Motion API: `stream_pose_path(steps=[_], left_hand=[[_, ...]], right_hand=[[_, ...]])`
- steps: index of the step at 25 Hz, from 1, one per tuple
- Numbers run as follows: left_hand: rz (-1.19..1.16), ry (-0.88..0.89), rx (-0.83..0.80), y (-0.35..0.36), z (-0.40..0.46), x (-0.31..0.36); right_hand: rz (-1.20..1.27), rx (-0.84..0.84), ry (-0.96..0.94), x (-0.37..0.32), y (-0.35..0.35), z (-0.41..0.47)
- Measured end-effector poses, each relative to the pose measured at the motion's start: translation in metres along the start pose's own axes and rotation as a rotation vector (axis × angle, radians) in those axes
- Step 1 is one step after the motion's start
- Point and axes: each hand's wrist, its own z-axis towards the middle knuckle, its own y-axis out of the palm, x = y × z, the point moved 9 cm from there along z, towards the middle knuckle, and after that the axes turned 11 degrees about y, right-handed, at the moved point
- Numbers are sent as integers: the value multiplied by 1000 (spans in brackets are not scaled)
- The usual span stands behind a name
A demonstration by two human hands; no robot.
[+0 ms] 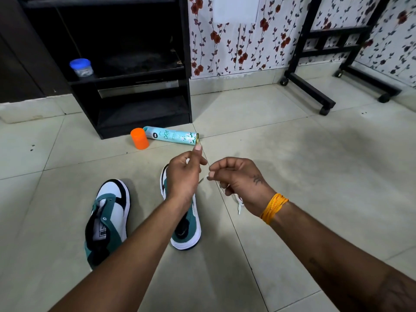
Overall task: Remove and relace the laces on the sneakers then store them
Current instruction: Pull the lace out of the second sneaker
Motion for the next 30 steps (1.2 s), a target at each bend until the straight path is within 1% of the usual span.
stream_pose_path(steps=[3, 5, 7, 8, 11, 14, 16, 18, 20, 23, 25, 27, 30], left_hand=[[63, -14, -76, 15, -11, 3], [113, -26, -75, 20, -18, 4], [89, -88, -31, 20, -23, -4], [29, -137, 2, 19, -25, -10], [-252, -327, 100, 25, -26, -32], [-485, -460, 96, 43, -28, -44], [-639, -514, 98, 56, -30, -45], [-742, -559, 115, 66, -32, -49], [-761, -585, 137, 71, -32, -53], [-720, -646, 163, 76, -34, -62], [-722, -686, 150, 83, -37, -64], [-715, -724, 99, 96, -43, -65], [-684, -742, 20, 112, -49, -67]], right_hand=[[152, 73, -4, 5, -6, 3], [234, 117, 7, 10, -8, 5], [229, 152, 15, 15, -10, 7], [196, 165, 11, 17, -10, 6], [134, 164, -6, 24, -6, 4], [131, 112, -71, 25, 4, 3], [-4, 168, -140, 27, 3, 7], [-169, 235, -203, 29, -1, 8], [-185, 220, -217, 33, -4, 10], [-81, 98, -197, 42, -3, 13], [-144, 132, -255, 47, -10, 14], [-195, 199, -290, 52, -20, 14], [-138, 253, -230, 61, -38, 21]])
